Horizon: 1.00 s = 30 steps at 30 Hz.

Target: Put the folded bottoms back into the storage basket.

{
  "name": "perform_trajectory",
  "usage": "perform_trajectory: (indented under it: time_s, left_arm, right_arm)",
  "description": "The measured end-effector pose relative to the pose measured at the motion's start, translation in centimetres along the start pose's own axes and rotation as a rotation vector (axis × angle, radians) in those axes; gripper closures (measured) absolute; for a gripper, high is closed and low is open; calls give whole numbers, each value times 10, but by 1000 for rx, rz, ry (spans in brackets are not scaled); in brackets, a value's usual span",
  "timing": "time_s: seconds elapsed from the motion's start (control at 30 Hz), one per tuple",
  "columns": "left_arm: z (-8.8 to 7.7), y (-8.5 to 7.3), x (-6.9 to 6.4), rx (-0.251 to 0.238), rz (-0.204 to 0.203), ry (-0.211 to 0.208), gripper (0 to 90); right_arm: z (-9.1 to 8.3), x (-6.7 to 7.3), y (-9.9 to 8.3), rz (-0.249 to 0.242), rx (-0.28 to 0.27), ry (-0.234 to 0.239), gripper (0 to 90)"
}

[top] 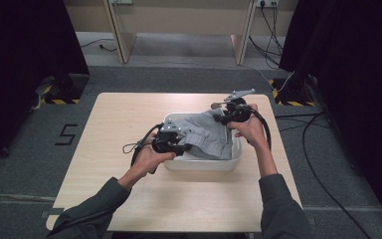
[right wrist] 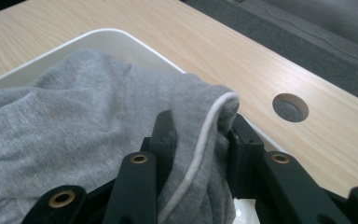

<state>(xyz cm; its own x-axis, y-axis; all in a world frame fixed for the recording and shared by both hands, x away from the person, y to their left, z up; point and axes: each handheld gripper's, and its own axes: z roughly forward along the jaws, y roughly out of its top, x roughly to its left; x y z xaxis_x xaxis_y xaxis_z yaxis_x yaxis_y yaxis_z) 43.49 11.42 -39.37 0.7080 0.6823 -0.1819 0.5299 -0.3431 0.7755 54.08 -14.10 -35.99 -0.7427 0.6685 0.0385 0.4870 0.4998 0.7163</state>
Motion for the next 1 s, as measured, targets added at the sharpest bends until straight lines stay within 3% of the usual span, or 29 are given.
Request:
perform_trajectory:
  time_s: [0.5,0.8,1.0]
  left_arm:
    - [13,-9,12,62,-45,8,643]
    - [12,-10,15,107,-43,11,623]
    - [8,-8,16,94,-39,19,648]
  right_arm:
    - [26,-3,-8,19,62,-14,688]
    - [32,-6,-18,51,90,-17,687]
    - [41,-7,-25,56,129,-39,678]
